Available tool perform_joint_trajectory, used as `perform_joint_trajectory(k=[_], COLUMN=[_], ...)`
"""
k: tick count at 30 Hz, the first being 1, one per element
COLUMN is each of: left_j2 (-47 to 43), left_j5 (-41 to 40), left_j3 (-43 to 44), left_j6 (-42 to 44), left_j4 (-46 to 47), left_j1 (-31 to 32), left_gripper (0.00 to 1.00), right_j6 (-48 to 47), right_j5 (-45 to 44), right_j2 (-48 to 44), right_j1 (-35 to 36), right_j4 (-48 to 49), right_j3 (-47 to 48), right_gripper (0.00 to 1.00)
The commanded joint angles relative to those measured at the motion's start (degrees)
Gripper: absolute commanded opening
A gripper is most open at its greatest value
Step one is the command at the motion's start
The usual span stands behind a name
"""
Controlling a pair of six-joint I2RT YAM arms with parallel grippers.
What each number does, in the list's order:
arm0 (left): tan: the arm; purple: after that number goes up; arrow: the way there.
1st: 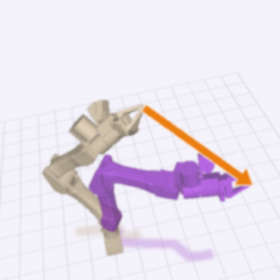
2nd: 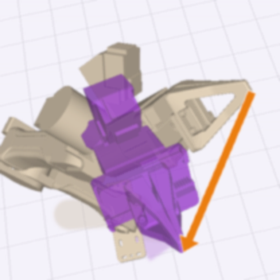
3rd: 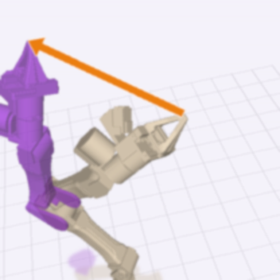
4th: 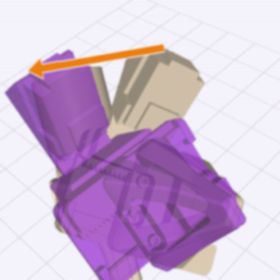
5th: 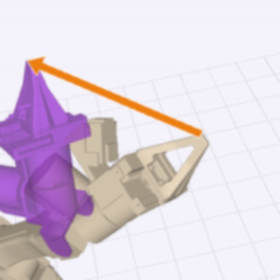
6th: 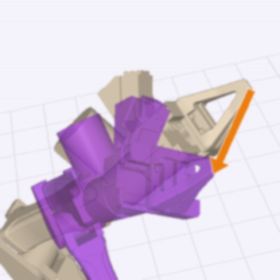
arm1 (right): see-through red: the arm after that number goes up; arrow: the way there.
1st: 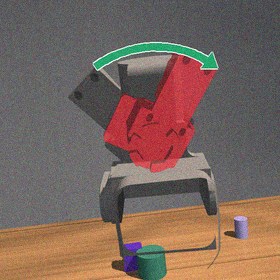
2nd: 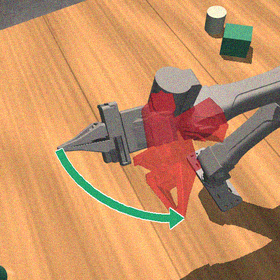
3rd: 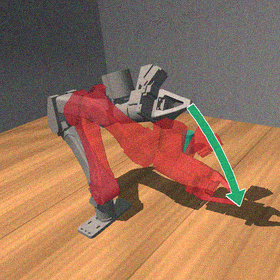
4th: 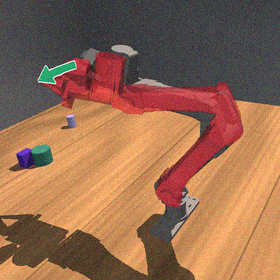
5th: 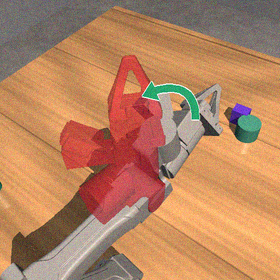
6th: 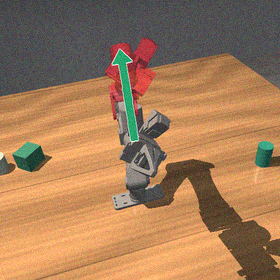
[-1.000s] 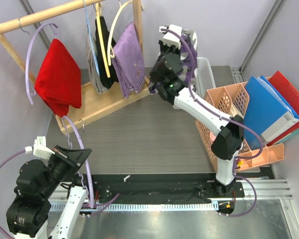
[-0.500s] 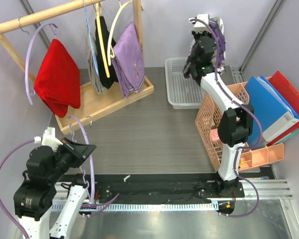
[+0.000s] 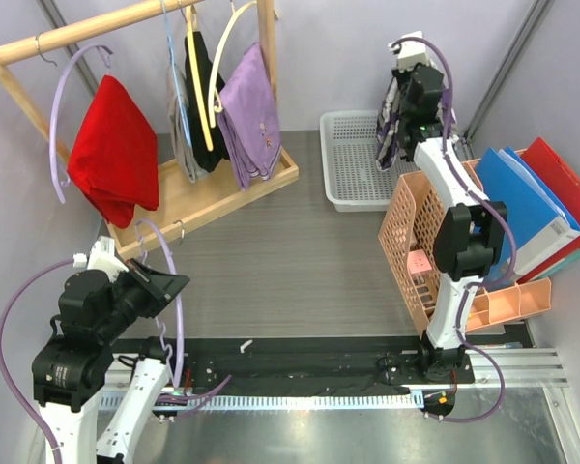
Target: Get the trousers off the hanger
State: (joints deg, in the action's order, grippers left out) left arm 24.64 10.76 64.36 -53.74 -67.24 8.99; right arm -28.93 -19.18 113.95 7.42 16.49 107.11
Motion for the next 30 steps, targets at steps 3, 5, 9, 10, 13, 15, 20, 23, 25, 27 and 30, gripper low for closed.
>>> perform_joint_trajectory(k=[3,5,9,10,13,15,20,23,25,27,30], left_j2=[0.1,0.0,-1.0,-1.3,-1.9,-2.2,-2.7,-2.9,-2.9,-2.9,-3.1], left_j5=[0.5,0.4,0.1,0.1,-0.1,0.0,0.1,0.1,0.2,0.6,0.7], left_j3=[1.7,2.1,2.4,2.4,2.3,2.4,2.4,2.5,2.7,2.8,2.4], left_j6=[3.0,3.5,3.6,3.6,3.2,3.0,2.2,2.1,2.1,1.8,1.4], left_j4=[2.4,1.6,0.2,-0.2,-0.5,-0.7,-1.0,-1.4,-1.5,-1.5,-1.2], left_j1=[0.1,0.1,0.1,0.1,0.0,0.1,0.1,0.1,0.1,0.0,0.1], left_gripper=[0.0,0.0,0.0,0.0,0.0,0.0,0.0,0.0,0.0,0.0,0.0], right_j6=[-5.8,-6.8,-5.5,-3.7,-1.1,-0.4,6.8,12.9,14.6,17.0,19.0], right_j5=[5.4,4.2,3.4,3.7,2.3,0.7,-1.2,-2.4,-4.3,-8.2,-10.3], right_j2=[0.5,1.2,2.2,2.4,4.2,5.4,7.5,8.0,7.8,7.3,5.2], right_j1=[7.1,9.4,12.0,12.5,14.5,15.9,16.9,17.1,17.4,17.6,17.7], right_j4=[4.2,5.1,5.5,5.4,5.2,5.2,5.6,4.9,4.0,2.1,-3.7], right_j3=[0.6,-1.3,-3.7,-4.0,-3.6,-2.8,-3.0,-3.1,-3.2,-3.2,-3.7], right_gripper=[0.01,0.01,0.01,0.01,0.04,0.06,0.14,0.2,0.24,0.31,0.48])
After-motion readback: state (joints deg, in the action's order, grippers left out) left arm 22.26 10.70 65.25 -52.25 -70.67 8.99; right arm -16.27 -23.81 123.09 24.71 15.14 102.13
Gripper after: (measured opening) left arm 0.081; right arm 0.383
